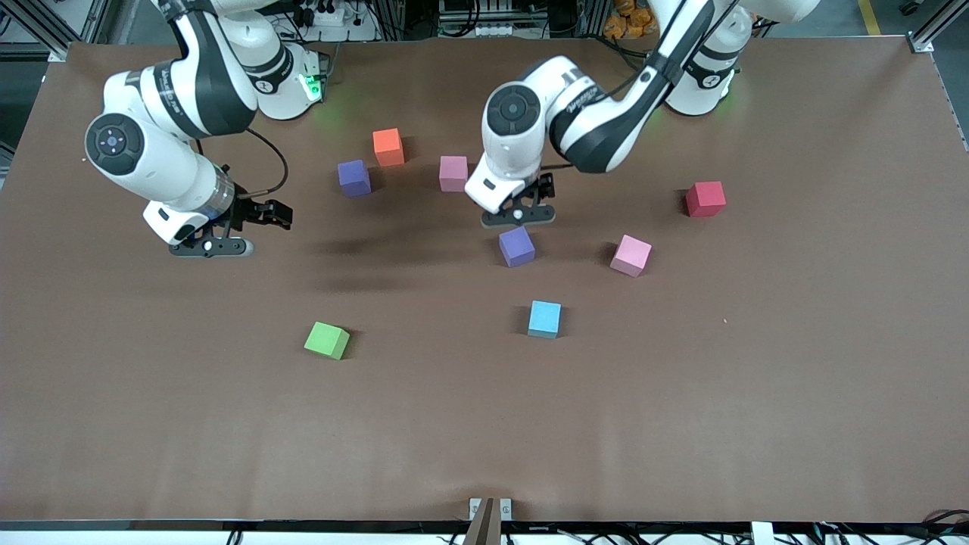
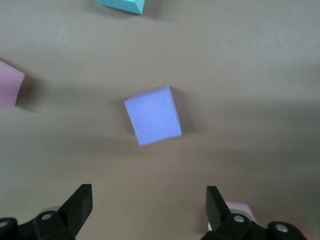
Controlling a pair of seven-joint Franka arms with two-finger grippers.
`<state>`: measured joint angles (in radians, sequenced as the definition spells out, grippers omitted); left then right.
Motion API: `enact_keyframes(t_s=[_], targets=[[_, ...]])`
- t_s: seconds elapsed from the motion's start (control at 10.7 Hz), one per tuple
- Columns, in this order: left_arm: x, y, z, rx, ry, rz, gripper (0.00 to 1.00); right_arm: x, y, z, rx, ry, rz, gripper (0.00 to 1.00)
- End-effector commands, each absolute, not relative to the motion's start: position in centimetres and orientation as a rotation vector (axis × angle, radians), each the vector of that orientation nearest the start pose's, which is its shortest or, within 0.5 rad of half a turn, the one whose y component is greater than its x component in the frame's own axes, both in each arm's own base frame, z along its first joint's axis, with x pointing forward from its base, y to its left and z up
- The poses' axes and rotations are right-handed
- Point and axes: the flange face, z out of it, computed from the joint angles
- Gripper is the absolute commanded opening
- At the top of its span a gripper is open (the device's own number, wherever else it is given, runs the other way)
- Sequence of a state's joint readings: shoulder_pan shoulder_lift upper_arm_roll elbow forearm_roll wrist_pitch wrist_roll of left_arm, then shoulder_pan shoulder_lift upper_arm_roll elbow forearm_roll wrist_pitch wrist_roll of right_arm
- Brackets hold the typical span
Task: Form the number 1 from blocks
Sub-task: 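Grasp the blue cube with the left gripper while the right gripper grasps green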
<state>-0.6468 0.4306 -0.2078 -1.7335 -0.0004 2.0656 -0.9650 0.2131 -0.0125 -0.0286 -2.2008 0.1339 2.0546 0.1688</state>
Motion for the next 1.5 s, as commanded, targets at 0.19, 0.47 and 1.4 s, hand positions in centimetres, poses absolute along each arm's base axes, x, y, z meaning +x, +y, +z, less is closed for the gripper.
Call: enact_keyframes(t_s=[0.19,0.47,1.4], targets=[[46.3,-50.0,28.7,-3.118,-0.438,0.102,1.0,56.9,10.0,31.5,-2.883,0.462,0.079,1.0],[47.2,-49.4,26.4,-3.092,-0.544,0.113,1.0,60.3,12.4,30.9,-2.863,0.666,0.059,1.0],[46.7,-47.2,21.3,-3.003,-0.585,0.202,1.0,66.1,16.1,25.4,-2.968,0.831,0.0,1.0]])
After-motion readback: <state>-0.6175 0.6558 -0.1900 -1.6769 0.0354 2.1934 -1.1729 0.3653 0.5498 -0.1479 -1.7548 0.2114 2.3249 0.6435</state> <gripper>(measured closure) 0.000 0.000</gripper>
